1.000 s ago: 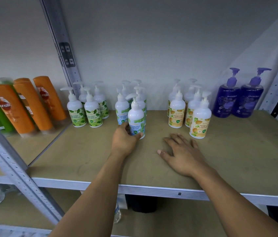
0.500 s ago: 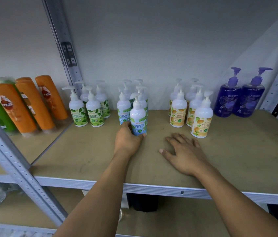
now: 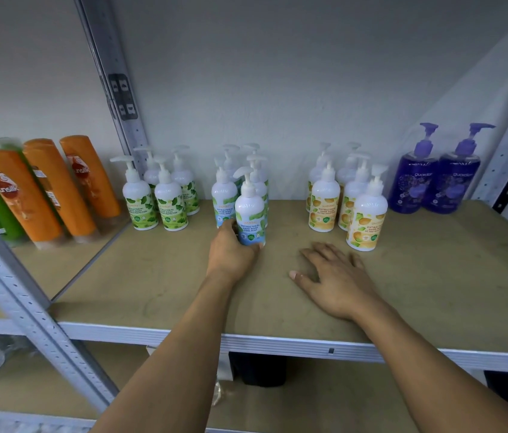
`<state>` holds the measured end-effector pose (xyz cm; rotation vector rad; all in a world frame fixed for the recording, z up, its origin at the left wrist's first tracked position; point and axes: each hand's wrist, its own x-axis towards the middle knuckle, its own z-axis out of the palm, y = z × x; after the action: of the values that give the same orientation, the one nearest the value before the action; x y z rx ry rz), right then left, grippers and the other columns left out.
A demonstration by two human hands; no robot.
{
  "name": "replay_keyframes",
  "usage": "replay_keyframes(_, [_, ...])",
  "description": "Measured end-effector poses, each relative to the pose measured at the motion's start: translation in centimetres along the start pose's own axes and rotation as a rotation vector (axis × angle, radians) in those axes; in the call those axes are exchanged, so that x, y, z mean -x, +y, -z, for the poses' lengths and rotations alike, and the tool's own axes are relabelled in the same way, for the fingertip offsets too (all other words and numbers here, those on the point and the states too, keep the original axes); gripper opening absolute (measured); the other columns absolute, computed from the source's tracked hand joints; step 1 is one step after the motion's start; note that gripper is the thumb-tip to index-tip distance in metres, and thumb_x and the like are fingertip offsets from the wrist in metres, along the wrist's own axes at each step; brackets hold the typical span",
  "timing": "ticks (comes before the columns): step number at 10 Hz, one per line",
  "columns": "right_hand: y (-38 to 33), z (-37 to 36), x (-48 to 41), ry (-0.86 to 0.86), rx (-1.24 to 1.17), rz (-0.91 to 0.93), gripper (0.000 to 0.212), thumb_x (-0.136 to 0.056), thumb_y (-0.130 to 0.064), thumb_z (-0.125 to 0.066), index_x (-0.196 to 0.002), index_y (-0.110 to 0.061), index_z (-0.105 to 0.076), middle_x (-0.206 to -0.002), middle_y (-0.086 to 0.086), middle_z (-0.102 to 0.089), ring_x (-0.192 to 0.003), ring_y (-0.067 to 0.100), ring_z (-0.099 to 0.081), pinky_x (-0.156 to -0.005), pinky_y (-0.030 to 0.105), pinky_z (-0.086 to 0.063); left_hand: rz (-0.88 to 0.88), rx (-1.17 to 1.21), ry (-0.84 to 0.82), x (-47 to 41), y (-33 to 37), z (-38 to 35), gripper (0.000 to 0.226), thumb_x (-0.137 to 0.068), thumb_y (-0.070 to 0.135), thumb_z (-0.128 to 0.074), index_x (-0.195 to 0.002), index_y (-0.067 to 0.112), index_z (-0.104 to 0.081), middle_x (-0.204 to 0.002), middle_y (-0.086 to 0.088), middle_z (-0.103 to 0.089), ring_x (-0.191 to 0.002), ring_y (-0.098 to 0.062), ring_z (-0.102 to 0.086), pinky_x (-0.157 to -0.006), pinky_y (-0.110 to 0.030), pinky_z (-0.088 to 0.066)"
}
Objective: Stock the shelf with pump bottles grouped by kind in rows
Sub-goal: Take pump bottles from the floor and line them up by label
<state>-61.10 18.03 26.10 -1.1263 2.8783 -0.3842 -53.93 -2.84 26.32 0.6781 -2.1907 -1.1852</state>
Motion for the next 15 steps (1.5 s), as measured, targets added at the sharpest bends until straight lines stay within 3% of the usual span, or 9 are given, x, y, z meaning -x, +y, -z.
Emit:
replay_keyframes(6, [0.1,-0.2,0.2,0.015,0.001,0.007,0.07,-0.095,-0.072,-0.027,-0.155,-0.035,-0.028,-0.166,-0.007,-0.017,-0.154,0.012,-0.007,-0.123,0.05,-0.008,0.007,-0.021,0.005,-0.4,0.1,0.0,0.041,-0.076,0.026,-0.084,-0.107,0.027,-0.058,-0.1,0.015,-0.066,-0.091,-0.007,-0.063,-0.071,-0.019,-0.044])
replay_keyframes(7, [0.1,-0.3,0.2,0.02,0.001,0.007,0.07,-0.095,-0.072,-0.028,-0.154,-0.035,-0.028,-0.166,-0.007,-0.017,-0.153,0.012,-0.008,-0.123,0.05,-0.008,0.007,-0.035,0.007,-0.5,0.0,0.0,0.042,-0.077,0.027,-0.083,-0.111,0.025,-0.059,-0.101,0.014,-0.066,-0.091,-0.008,-0.062,-0.078,-0.024,-0.046])
replay_keyframes(10, [0.1,-0.1,0.3,0.016,0.007,0.011,0.069,-0.096,-0.071,-0.029,-0.155,-0.035,-0.028,-0.166,-0.006,-0.017,-0.154,0.013,-0.008,-0.123,0.05,-0.008,0.005,-0.048,0.016,-0.3,0.2,0.0,0.04,-0.078,0.028,-0.083,-0.107,0.029,-0.056,-0.102,0.013,-0.065,-0.093,-0.009,-0.061,-0.078,-0.025,-0.044])
replay_keyframes(11, [0.2,-0.1,0.3,0.014,0.004,0.014,0.069,-0.096,-0.07,-0.029,-0.155,-0.035,-0.029,-0.166,-0.006,-0.017,-0.153,0.013,-0.008,-0.123,0.05,-0.008,0.014,-0.047,-0.003,-0.1,-0.1,0.0,0.051,-0.077,0.03,-0.084,-0.119,0.023,-0.055,-0.111,0.011,-0.065,-0.104,-0.013,-0.062,-0.083,-0.026,-0.046])
replay_keyframes(12, [0.3,-0.1,0.6,0.016,0.005,0.015,0.068,-0.096,-0.07,-0.03,-0.154,-0.035,-0.03,-0.166,-0.006,-0.019,-0.153,0.013,-0.01,-0.123,0.048,-0.009,0.028,-0.135,-0.032,0.7,-0.2,0.5,0.073,-0.078,0.04,-0.082,-0.138,0.019,-0.046,-0.133,0.002,-0.06,-0.121,-0.022,-0.059,-0.101,-0.037,-0.047])
replay_keyframes(13, [0.1,0.1,1.3,0.034,0.016,0.004,0.066,-0.096,-0.068,-0.032,-0.153,-0.035,-0.033,-0.165,-0.005,-0.022,-0.152,0.014,-0.015,-0.123,0.046,-0.011,0.007,-0.423,-0.075,3.0,-0.1,1.7,0.064,-0.087,0.05,-0.068,-0.137,0.018,-0.046,-0.141,-0.005,-0.05,-0.128,-0.029,-0.05,-0.11,-0.043,-0.037])
replay_keyframes(14, [-0.2,0.5,2.1,-0.004,0.037,-0.01,0.068,-0.096,-0.069,-0.029,-0.155,-0.035,-0.029,-0.166,-0.005,-0.017,-0.153,0.015,-0.012,-0.123,0.046,-0.009,-0.063,-0.656,-0.12,5.9,-0.5,3.1,0.062,-0.091,0.066,-0.048,-0.135,0.023,-0.052,-0.146,-0.002,-0.045,-0.137,-0.023,-0.04,-0.115,-0.046,-0.026])
replay_keyframes(15, [-0.1,0.9,3.8,-0.058,0.061,-0.033,0.073,-0.095,-0.073,-0.023,-0.157,-0.036,-0.021,-0.168,-0.005,-0.01,-0.154,0.015,-0.007,-0.123,0.049,-0.007,-0.05,-0.759,-0.226,8.2,-0.4,4.1,0.07,-0.091,0.074,-0.034,-0.144,0.029,-0.043,-0.159,0.002,-0.031,-0.149,-0.022,-0.021,-0.119,-0.055,-0.015])
